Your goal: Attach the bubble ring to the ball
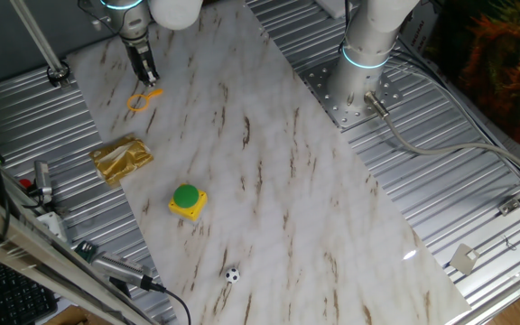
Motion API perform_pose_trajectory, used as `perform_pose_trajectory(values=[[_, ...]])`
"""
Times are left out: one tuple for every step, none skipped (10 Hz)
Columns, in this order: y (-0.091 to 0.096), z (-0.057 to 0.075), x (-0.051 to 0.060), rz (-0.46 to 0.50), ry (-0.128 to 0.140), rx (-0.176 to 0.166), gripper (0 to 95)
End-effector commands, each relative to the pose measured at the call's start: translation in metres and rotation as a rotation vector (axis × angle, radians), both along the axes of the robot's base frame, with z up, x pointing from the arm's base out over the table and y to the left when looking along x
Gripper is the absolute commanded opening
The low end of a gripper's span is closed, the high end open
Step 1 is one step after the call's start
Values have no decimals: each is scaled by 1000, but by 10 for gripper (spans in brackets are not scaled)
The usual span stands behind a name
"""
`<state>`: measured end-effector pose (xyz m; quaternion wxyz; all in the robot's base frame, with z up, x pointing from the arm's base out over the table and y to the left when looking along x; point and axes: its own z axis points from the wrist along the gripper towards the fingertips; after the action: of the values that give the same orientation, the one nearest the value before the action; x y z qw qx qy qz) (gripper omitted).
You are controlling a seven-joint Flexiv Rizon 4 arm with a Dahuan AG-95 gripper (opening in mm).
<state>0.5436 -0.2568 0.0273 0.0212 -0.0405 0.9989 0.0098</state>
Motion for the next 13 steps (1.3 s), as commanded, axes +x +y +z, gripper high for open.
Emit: perform_pose_trajectory(values=[[0,1,-1,9,-1,-8,190],[0,1,-1,11,-1,-9,190],[0,0,-1,13,-2,-10,190],[-1,-1,0,15,-2,-10,190],[-1,-2,-1,16,-2,-10,190],[-1,-4,-1,21,-2,-10,190],[-1,-4,-1,24,-4,-10,190],[-1,-5,-1,32,-3,-10,190],[0,-5,-1,43,-2,-14,190],[0,-6,-1,54,-1,-12,190],[2,-7,0,63,1,-13,190],[3,-8,0,67,0,-14,190],[3,-8,0,71,2,-14,190]])
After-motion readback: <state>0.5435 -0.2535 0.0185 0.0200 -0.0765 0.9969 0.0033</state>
